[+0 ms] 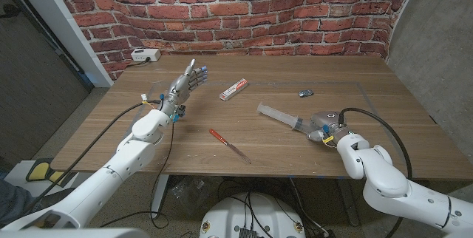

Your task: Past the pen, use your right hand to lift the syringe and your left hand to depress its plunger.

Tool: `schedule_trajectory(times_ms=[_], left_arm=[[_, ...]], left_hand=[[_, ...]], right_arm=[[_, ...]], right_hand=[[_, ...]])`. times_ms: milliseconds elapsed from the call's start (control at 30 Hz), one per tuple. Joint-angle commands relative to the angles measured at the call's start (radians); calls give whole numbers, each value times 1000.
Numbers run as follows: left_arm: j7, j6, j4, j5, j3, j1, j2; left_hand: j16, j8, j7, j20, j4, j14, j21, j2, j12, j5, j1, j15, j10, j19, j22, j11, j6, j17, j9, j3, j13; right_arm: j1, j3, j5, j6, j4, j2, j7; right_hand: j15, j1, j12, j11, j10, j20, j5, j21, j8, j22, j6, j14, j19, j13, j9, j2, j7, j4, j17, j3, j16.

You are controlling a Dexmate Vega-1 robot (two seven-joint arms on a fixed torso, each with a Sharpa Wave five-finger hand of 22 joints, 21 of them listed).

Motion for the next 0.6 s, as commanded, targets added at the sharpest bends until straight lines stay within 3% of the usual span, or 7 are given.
schedule_trajectory(times_ms=[33,233,600], left_arm=[[-5,0,4,-2,0,-3,0],[-4,-3,0,-1,-1,-1,1],[-6,4,-2,-2,0,-1,5]], left_hand=[[-2,0,-2,4,8,6,-3,1,-3,0,-3,5,7,4,2,0,9,1,6,-1,3],[-2,-1,-2,4,9,7,-4,1,-3,0,-4,4,7,4,2,1,9,1,6,-1,3],[-2,-2,-3,3,9,7,-5,2,-5,0,-4,4,5,5,2,1,9,1,6,-3,3]], right_arm=[[-52,45,13,19,9,20,-122],[-51,55,31,-2,4,33,-116],[-82,87,75,20,10,43,-214]], right_hand=[[-97,92,6,-37,70,-92,-3,19,7,5,152,41,30,2,1,84,-126,19,6,38,9],[-105,149,2,-53,120,-94,7,43,14,12,209,90,45,2,3,115,-141,10,9,60,9],[-105,166,-5,-56,153,-94,0,69,9,19,236,129,61,3,5,129,-144,20,11,56,8]])
